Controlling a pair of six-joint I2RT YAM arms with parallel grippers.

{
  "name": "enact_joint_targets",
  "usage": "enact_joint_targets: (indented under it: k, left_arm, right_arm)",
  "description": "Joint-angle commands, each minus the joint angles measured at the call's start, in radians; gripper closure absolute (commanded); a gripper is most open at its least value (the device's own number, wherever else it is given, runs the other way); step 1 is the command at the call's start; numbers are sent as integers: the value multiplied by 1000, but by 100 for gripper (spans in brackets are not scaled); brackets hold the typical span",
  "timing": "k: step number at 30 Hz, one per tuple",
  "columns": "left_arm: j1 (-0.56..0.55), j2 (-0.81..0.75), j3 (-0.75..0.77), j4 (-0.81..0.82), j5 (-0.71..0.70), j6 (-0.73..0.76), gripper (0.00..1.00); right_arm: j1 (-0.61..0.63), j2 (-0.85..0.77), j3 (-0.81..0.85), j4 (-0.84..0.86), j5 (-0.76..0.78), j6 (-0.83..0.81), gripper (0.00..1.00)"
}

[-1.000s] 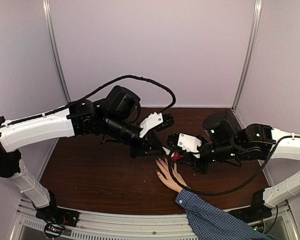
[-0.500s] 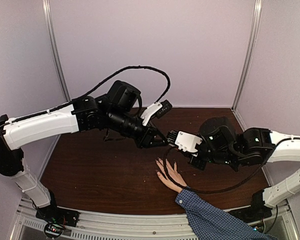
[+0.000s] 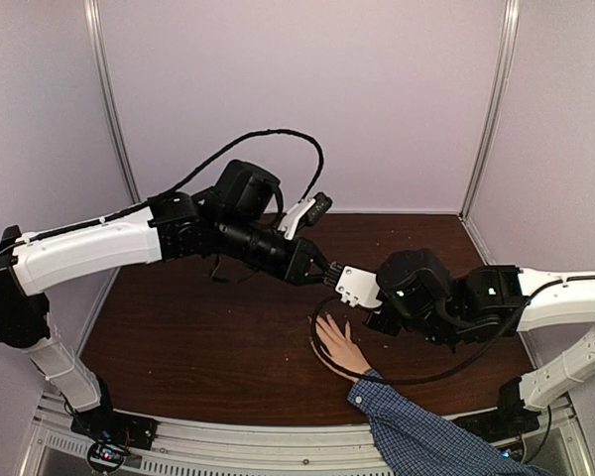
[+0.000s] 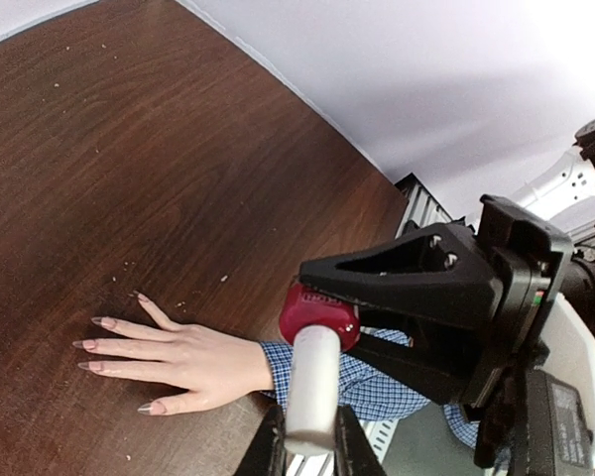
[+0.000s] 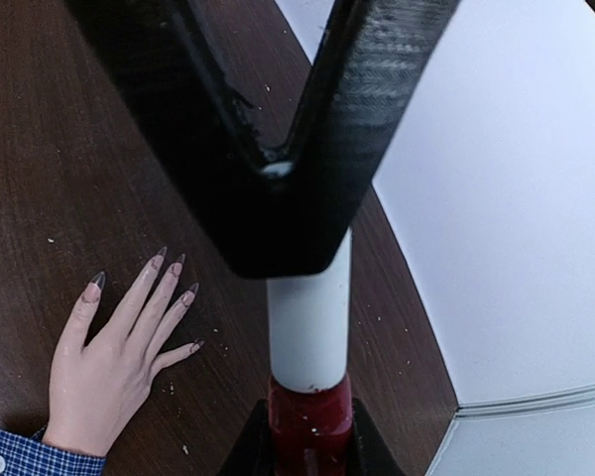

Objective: Paint the nails
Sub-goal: Unscrew the cap of the nail polish bottle.

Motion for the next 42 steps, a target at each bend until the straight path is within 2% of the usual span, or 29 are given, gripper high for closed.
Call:
enact_joint_targets:
  k: [1,6,7,12,16,20,26,29,32,35,40,42]
  left_arm:
    - [31,45,-25,78,-21,-141,100]
    - [39,27,-43,113,-9,-158,100]
    - [42,23,-42,113,-5,-158,97]
    - [54,-15,-48,102,-12,-121,71]
    - [70,-76,-82,106,-3,-33,54]
    - [96,-156,-146,139,20,62,45]
    - [96,-290,-234,178,84,298,42]
    - [95,-346,-282,179,173,449,42]
    - [84,-396,-316,153,207,610,47]
    - [43,-445,-355,133,157,760,48]
    - [-101,-428,-330,-26,10,1056,48]
    - [-126,-433,-334,-45,26,1127,47]
  right_arm:
    - [34,5,2,114,54,-26,100]
    - [40,12,-2,109,60,-31,100]
    - [38,14,-2,108,64,-33,100]
    - [40,9,-4,100,65,-31,100]
    - [37,-3,-16,99,30,-16,100]
    - [29,-10,-18,81,-25,11,100]
    - [7,-37,-22,52,-161,52,100]
    - [-13,-56,-21,27,-274,86,100]
    - [-44,-75,-27,10,-408,115,100]
    - [-69,-85,-26,-16,-560,128,100]
    - [-93,-90,-10,-53,-806,140,100]
    - [-95,-82,1,-75,-890,132,100]
